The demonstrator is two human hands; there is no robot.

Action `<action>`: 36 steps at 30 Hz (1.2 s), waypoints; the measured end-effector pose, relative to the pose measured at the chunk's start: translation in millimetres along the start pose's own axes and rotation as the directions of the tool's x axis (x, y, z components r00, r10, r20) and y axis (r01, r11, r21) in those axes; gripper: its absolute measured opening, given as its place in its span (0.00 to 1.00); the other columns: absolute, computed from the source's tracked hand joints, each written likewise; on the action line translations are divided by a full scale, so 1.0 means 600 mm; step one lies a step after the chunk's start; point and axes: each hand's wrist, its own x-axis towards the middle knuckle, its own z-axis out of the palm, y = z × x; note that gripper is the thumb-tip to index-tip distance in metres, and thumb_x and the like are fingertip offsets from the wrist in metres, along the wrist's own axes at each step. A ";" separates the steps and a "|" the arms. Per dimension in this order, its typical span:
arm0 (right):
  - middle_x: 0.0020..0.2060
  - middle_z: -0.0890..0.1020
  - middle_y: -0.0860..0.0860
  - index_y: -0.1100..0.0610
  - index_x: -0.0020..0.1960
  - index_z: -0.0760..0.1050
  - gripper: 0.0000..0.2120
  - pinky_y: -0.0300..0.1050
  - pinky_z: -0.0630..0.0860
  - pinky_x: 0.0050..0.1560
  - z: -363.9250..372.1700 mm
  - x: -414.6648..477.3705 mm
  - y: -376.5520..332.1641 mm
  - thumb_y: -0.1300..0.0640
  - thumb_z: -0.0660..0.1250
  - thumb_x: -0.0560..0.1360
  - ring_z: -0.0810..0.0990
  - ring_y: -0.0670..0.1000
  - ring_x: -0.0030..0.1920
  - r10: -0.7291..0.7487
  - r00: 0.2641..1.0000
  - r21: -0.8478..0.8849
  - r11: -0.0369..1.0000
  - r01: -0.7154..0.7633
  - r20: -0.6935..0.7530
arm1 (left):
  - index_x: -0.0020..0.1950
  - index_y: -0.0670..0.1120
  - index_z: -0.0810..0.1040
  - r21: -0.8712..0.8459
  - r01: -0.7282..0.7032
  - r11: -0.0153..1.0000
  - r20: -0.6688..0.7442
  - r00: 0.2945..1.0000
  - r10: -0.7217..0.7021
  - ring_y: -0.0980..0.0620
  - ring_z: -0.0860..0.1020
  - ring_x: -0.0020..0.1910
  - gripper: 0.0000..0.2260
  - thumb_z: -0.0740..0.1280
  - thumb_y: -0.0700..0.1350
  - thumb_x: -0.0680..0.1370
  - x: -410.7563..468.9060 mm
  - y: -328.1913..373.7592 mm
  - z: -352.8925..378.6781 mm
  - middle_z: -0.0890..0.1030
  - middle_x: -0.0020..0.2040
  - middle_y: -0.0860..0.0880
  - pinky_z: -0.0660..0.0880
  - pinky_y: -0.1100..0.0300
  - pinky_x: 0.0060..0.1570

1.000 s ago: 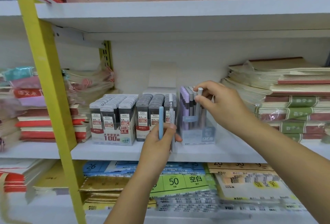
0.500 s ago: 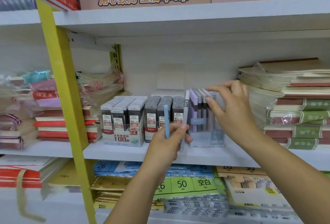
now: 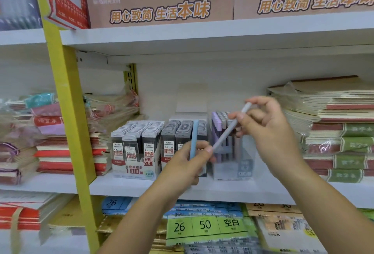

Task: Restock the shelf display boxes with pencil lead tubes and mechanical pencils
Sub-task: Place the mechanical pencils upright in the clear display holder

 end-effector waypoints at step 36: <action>0.39 0.77 0.43 0.46 0.54 0.72 0.13 0.26 0.71 0.42 -0.010 0.021 0.043 0.58 0.70 0.75 0.75 0.38 0.46 -0.212 0.969 -0.567 0.785 0.248 0.130 | 0.58 0.58 0.78 0.139 -0.119 0.983 -0.070 0.989 0.130 0.58 0.69 0.28 0.09 0.61 0.47 0.84 0.005 -0.018 -0.021 0.78 0.32 0.55 0.69 0.63 0.31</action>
